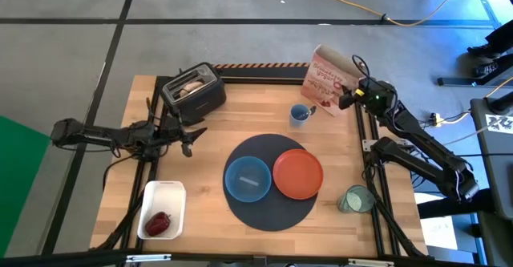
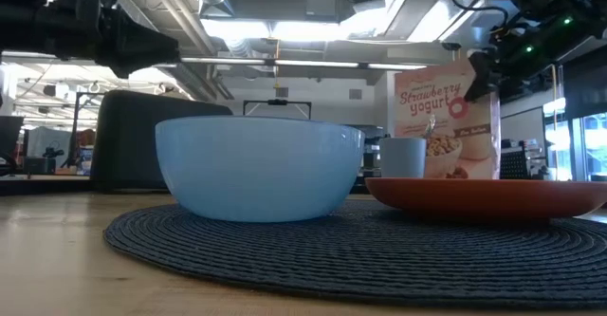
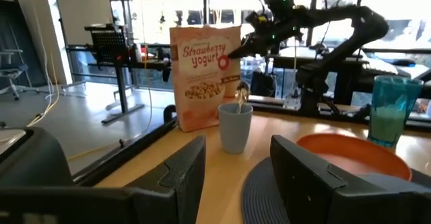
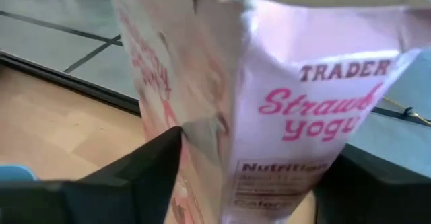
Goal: Arrange a breakfast setting
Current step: Pour the cereal from the box on the blue bowl
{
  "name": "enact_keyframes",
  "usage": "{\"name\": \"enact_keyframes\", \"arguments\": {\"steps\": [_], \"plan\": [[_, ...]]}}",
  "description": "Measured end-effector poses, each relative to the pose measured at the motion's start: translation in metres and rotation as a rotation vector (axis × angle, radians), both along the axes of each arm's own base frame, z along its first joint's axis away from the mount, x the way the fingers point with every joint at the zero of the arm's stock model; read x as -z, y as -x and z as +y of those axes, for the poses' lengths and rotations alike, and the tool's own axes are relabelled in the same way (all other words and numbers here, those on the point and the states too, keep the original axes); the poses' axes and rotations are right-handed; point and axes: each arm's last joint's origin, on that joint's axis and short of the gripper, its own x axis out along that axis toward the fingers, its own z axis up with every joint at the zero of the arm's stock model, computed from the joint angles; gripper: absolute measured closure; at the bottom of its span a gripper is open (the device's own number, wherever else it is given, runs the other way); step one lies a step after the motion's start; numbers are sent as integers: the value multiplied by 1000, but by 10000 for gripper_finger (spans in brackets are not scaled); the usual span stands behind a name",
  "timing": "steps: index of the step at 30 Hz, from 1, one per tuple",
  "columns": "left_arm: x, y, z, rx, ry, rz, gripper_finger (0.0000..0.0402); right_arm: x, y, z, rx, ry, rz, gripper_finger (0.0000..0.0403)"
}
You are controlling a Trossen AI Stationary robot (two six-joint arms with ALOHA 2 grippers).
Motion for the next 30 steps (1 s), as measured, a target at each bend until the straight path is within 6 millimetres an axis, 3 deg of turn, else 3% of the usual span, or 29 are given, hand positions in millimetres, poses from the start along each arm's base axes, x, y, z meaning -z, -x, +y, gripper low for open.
{"name": "enact_keyframes", "arguments": {"steps": [5,14,23,30], "plan": [[1,-7,3,-30,-5,5,239,1,-1,1,-29,-18,-2,202],[0,-16,8,-76,-24,51,239,-2,-4,3,-174,-33,-70,269],[-24,-35,14,-80,-49,154,235,-35,-1,9,-237,123,-79,330],[-31,-52,22,-85,-56,211,184,-60,-1,13,-325,204,-100,372]]}}
